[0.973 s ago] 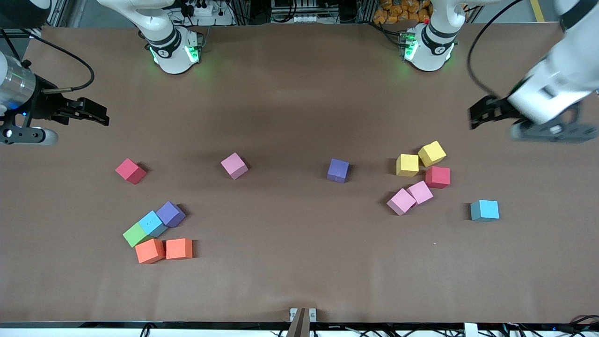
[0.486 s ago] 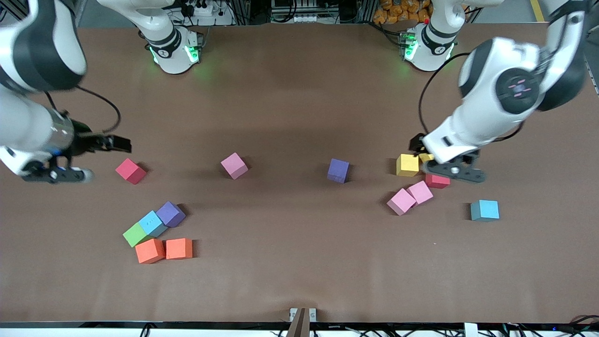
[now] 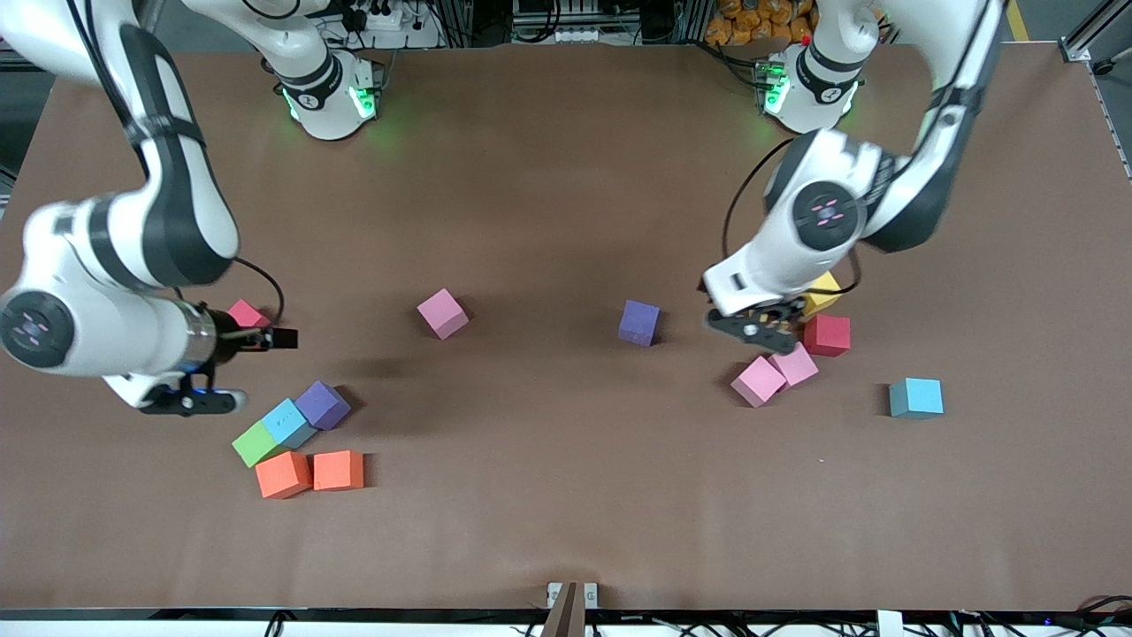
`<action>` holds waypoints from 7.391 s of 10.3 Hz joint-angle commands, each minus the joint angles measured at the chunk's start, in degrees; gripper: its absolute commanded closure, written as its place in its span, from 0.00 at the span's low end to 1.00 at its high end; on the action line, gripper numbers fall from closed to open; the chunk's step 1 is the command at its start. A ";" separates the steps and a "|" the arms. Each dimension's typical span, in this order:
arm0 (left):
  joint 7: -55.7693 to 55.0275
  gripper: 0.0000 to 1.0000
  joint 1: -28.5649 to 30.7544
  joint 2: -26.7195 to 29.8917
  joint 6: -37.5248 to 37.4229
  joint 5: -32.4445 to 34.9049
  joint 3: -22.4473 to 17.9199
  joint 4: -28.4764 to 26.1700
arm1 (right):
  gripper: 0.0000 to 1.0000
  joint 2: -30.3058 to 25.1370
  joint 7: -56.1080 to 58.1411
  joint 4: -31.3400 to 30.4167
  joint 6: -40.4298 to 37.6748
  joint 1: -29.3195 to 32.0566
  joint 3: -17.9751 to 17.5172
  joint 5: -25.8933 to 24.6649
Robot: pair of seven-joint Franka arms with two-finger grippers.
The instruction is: Form number 2 with 11 blocks
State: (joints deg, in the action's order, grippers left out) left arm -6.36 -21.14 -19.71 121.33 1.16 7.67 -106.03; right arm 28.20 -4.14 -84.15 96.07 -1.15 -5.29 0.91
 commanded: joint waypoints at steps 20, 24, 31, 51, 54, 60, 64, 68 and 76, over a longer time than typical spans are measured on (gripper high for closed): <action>-23.52 0.00 -11.99 -19.84 11.98 6.75 -1.25 9.88 | 0.00 14.07 46.15 -6.29 32.25 0.70 -0.25 7.09; -26.40 0.98 -11.99 -18.53 12.00 6.66 -0.64 8.83 | 0.00 13.81 46.60 -7.17 30.94 1.85 0.10 7.09; -47.55 0.98 -10.15 -8.50 3.91 6.66 14.46 -0.22 | 0.54 13.28 46.77 -7.00 29.00 2.02 0.10 7.01; -68.35 0.93 -18.58 -16.67 11.38 15.53 22.66 -3.04 | 0.75 3.35 11.81 -4.54 16.08 -12.03 -0.43 7.18; -68.52 0.53 -18.67 -16.85 11.12 15.63 22.66 -3.04 | 0.75 3.35 11.26 -4.54 16.17 -11.86 -0.34 7.09; -71.94 0.00 -19.03 -13.17 10.16 17.03 22.65 -3.04 | 0.75 1.50 9.34 -7.70 16.43 -12.73 -0.34 7.09; -75.47 0.00 -18.33 -4.58 8.13 17.90 22.04 -5.75 | 0.75 1.85 6.54 -9.71 19.85 -16.42 -0.42 7.18; -73.45 0.00 -8.60 0.71 5.41 18.09 21.51 -5.59 | 0.75 1.41 4.41 -12.89 24.86 -25.19 -0.43 7.18; -51.85 0.00 15.49 1.26 3.73 18.43 21.42 -3.57 | 0.76 -9.73 33.81 -28.50 28.38 -30.14 -0.51 7.01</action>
State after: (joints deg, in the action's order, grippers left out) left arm -61.07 -7.73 -18.81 125.07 18.30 28.46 -109.85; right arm 24.84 24.04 -104.73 123.27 -31.03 -5.53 7.67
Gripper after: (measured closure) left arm 0.000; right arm 0.467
